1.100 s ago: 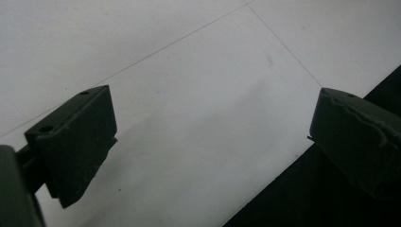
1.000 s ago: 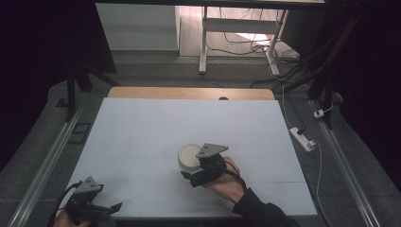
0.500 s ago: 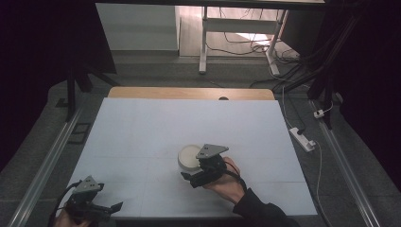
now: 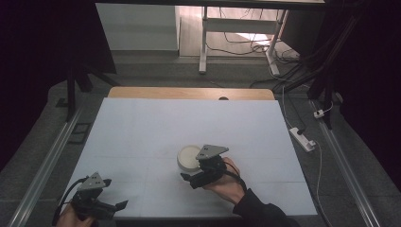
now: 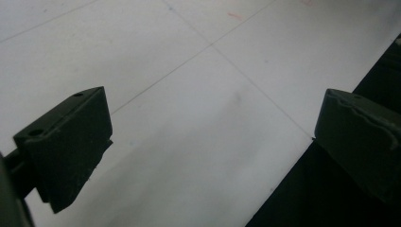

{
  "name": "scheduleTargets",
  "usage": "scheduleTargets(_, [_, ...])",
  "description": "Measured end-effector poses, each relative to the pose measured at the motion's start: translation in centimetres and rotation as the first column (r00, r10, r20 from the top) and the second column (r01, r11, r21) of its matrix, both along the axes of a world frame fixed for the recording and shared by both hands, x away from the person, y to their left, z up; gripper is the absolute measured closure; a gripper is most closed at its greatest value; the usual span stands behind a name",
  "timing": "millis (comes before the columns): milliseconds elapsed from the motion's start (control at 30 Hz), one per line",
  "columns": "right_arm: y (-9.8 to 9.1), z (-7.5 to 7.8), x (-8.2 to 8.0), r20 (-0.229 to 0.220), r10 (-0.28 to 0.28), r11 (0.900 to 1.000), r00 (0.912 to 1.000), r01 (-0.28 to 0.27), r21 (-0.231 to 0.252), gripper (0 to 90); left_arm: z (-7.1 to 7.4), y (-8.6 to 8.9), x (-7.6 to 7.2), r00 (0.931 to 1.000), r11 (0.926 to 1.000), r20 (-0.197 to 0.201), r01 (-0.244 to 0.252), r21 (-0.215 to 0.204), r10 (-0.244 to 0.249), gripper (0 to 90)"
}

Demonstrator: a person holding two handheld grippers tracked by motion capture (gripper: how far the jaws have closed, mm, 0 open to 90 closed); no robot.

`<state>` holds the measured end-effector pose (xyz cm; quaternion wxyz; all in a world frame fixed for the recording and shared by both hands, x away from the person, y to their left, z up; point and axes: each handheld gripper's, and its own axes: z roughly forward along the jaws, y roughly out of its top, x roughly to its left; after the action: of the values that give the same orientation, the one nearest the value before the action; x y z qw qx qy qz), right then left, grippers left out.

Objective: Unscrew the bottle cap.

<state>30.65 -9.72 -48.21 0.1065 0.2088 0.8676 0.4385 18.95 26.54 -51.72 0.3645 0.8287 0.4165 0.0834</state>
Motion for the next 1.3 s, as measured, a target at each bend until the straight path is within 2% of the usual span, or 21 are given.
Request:
scheduleTargets(100, [0.0,0.0,0.0,-0.002,0.000,1.0000,1.0000,0.000,0.000,6.4,0.2,-0.3,0.4,0.9997,0.9997,0.011,0.023,-0.003,-0.023,0.0])
scheduleTargets(233, [0.0,0.1,0.0,-0.003,0.005,1.0000,1.0000,-0.005,0.007,6.4,0.6,-1.2,0.9,0.9973,0.9986,0.051,0.052,0.003,-0.052,0.0])
scheduleTargets(400, [0.0,0.2,-0.1,0.002,0.011,0.9999,0.9999,-0.011,0.012,6.4,1.0,-2.5,1.8,0.9929,0.9965,0.087,0.083,-0.013,-0.082,0.0])
scheduleTargets(500, [-0.1,0.2,-0.1,0.002,0.011,0.9998,0.9999,-0.011,0.014,6.4,1.3,-2.9,2.2,0.9913,0.9956,0.097,0.091,-0.022,-0.089,0.0])
scheduleTargets(567, [-0.1,0.2,0.0,0.002,0.013,0.9998,0.9999,-0.013,0.016,6.4,1.7,-3.5,2.8,0.9891,0.9932,0.105,0.108,-0.043,-0.103,0.0])
scheduleTargets(700, [-0.1,0.2,0.0,0.004,0.019,0.9997,0.9998,-0.019,0.015,6.4,2.3,-4.2,3.5,0.9853,0.9907,0.119,0.129,-0.045,-0.123,0.0])
scheduleTargets(767, [-0.1,0.3,0.0,0.009,0.021,0.9997,0.9997,-0.021,0.011,6.4,2.9,-5.1,4.0,0.9803,0.9879,0.135,0.151,-0.036,-0.145,0.0])
scheduleTargets(800, [-0.1,0.3,0.0,0.009,0.021,0.9997,0.9997,-0.021,0.011,6.4,2.9,-5.1,4.0,0.9803,0.9879,0.135,0.151,-0.036,-0.145,0.0])
scheduleTargets(1000, [-0.1,0.3,0.0,0.007,0.035,0.9993,0.9994,-0.035,0.014,6.4,3.9,-6.6,5.5,0.9681,0.9785,0.157,0.203,-0.036,-0.195,0.1])
scheduleTargets(1067, [-0.1,0.3,0.0,0.008,0.040,0.9991,0.9992,-0.041,0.015,6.4,4.0,-6.8,5.7,0.9658,0.9774,0.165,0.209,-0.034,-0.201,0.1])
scheduleTargets(1100, [-0.1,0.4,0.0,0.007,0.043,0.9990,0.9991,-0.043,0.014,6.4,4.3,-7.1,6.1,0.9593,0.9731,0.180,0.227,-0.037,-0.217,0.1])
scheduleTargets(1233, [-0.1,0.4,0.0,0.005,0.051,0.9986,0.9987,-0.051,0.015,6.4,4.8,-7.8,7.1,0.9461,0.9599,0.195,0.274,-0.058,-0.258,0.1])
scheduleTargets(1267, [-0.1,0.4,0.0,0.006,0.052,0.9985,0.9986,-0.052,0.014,6.4,4.8,-7.8,7.1,0.9461,0.9599,0.195,0.274,-0.058,-0.258,0.0])
scheduleTargets(1300, [-0.1,0.4,0.0,0.006,0.055,0.9984,0.9985,-0.055,0.014,6.4,5.0,-8.0,7.4,0.9412,0.9556,0.197,0.290,-0.054,-0.274,0.0])
